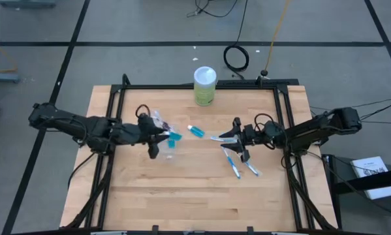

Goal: Pick & Place toothbrushing station
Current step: Put the bottom blue mouthwash into the transparent organizer

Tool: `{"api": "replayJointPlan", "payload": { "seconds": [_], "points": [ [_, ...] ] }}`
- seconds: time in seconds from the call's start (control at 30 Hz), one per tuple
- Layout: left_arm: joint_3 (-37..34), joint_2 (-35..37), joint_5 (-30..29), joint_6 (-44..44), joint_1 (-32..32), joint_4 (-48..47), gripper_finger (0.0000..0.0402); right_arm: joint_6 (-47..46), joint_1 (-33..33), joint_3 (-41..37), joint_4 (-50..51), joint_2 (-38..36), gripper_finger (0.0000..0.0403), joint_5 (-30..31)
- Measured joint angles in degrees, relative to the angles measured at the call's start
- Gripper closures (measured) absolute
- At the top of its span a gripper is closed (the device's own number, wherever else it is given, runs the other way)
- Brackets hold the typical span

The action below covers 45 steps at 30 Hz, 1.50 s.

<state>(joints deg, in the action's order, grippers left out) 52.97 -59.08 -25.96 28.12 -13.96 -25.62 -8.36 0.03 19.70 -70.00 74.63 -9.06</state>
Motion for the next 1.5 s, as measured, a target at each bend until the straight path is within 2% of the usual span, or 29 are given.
{"api": "replayJointPlan", "payload": {
  "seconds": [0.13, 0.23, 0.33, 0.6, 0.97, 1.5],
  "points": [
    [0.0, 0.0, 1.9, 8.5, 0.4, -9.7, 0.0306, -0.1, -0.1, -2.3, 0.0, -2.2, 0.0234, 0.7],
    [0.0, -0.7, 6.7, 10.6, 1.5, -13.8, 0.0306, 0.0, -0.2, -3.1, 0.0, -3.2, 0.0234, 1.7],
    [0.0, -2.4, 8.1, 10.6, 2.7, -16.2, 0.0306, 0.0, -0.4, -3.1, 0.1, -3.2, 0.0234, 1.6],
    [0.0, -5.5, 8.2, 6.4, 7.4, -16.6, 0.0306, 0.0, -0.8, -3.0, 0.5, -3.2, 0.0234, 1.7],
    [0.0, -11.1, 13.1, -2.2, 11.3, -16.6, 0.0306, 0.0, -0.8, -3.0, 1.8, -3.2, 0.0234, 1.7],
    [0.1, -19.7, 14.5, -3.4, 12.4, -15.6, 0.0306, 0.9, -0.8, -3.0, 2.6, -3.2, 0.0234, 1.7]
  ]
}}
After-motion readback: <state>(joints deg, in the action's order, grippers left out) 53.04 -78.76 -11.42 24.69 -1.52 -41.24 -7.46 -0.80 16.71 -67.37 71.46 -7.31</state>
